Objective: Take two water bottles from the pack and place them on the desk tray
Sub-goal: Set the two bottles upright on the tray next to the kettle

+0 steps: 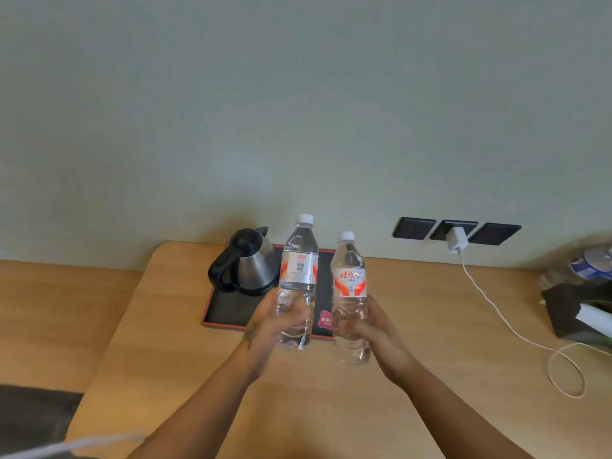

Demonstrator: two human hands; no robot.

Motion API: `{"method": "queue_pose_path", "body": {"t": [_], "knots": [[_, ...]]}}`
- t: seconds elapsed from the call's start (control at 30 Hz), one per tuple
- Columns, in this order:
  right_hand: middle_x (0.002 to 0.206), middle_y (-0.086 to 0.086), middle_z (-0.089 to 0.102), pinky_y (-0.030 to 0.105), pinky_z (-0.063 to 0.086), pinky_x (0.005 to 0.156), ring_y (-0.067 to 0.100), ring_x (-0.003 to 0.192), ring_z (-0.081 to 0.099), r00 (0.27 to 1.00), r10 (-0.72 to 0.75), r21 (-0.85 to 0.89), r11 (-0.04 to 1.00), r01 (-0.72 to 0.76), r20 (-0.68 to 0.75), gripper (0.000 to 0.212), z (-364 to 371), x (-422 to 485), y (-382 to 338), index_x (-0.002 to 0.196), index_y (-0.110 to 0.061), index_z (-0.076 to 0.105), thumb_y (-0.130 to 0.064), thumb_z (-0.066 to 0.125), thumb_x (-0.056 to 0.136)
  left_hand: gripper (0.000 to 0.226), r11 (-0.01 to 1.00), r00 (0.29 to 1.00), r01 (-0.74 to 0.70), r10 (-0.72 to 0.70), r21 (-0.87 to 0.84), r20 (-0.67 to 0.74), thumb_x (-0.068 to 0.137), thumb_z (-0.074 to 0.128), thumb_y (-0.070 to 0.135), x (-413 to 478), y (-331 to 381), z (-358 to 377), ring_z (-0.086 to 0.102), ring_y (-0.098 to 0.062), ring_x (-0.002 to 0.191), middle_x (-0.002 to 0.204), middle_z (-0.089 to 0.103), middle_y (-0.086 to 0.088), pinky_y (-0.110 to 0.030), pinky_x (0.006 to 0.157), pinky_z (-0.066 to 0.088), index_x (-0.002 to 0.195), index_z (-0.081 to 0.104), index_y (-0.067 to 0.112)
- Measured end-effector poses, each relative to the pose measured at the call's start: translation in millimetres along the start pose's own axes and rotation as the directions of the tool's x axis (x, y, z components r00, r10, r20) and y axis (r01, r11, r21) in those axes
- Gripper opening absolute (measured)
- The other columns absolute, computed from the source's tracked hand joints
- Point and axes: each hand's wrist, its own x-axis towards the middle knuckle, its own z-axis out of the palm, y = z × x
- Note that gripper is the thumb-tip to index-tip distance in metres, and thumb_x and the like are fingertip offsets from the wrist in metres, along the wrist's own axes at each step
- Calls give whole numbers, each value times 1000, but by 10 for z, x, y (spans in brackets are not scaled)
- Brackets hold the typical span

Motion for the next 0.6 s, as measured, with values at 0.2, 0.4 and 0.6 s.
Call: {"method": "queue_pose_path", "body": {"t": [0.2, 0.4, 0.6], "knots": [[119, 12, 80, 38, 63, 86, 33, 110, 77, 997, -77, -79, 994, 78, 8, 63, -211, 787, -275, 135, -20, 62, -11, 85, 77, 63, 980, 996, -52, 36, 190, 87, 71, 94, 32, 766, 301, 49, 78, -17, 116, 122, 83, -1, -39, 102, 54, 129, 69, 32], [124, 7, 80, 49, 60, 101, 28, 115, 77, 993, -121, -142, 983, 118, -12, 76, -355, 1578, -270, 137, -21, 59, -7, 90, 68, 80, 941, 989, -118, 83, 317, 121, 67, 99, 22, 1558, 264, 149, 74, -5, 121, 127, 82, 13, -41, 112, 51, 137, 64, 38], [130, -1, 77, 46, 57, 109, 22, 122, 73, 989, -142, -221, 967, 128, -45, 85, -473, 2117, 116, 141, -25, 58, -16, 95, 65, 75, 908, 985, -166, 131, 383, 115, 74, 99, 3, 2210, -112, 136, 74, -25, 124, 133, 78, -5, -44, 112, 57, 137, 62, 23]]}}
